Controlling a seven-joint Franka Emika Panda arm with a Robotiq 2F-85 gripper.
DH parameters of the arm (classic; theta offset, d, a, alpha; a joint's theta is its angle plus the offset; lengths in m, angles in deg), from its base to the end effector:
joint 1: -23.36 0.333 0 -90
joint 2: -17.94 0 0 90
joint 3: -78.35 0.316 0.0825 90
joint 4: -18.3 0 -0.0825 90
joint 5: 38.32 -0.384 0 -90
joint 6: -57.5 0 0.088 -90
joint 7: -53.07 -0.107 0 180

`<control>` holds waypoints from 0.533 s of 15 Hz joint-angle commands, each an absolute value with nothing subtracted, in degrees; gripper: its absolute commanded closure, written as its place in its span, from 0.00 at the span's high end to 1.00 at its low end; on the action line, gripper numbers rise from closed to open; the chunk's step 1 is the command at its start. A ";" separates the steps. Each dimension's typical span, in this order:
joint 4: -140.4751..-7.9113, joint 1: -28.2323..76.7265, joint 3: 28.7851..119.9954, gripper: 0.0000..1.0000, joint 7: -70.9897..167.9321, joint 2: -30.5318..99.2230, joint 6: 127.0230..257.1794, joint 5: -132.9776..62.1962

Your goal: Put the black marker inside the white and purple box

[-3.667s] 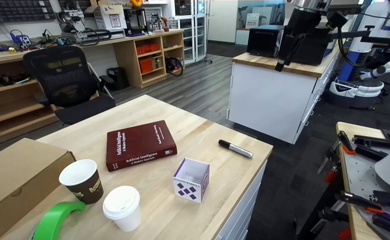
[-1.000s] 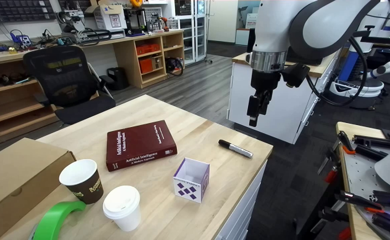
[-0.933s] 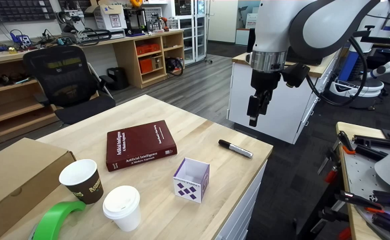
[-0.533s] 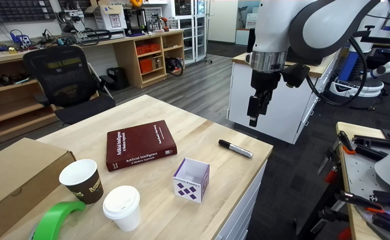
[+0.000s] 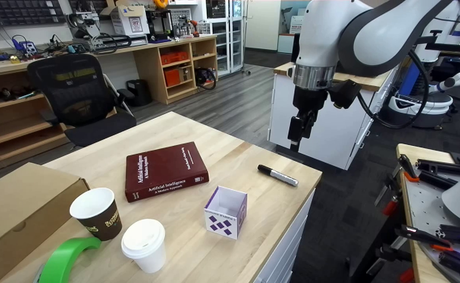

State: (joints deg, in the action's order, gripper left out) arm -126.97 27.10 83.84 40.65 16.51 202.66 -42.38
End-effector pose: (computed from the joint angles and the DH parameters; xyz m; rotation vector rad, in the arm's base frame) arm 0.4524 0.0726 0.2846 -3.0941 0.1756 -0.0237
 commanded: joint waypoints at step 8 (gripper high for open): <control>-126.69 28.65 83.98 1.00 38.62 23.23 209.69 -43.54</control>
State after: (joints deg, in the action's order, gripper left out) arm -126.96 27.82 83.86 40.40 21.44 207.24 -42.66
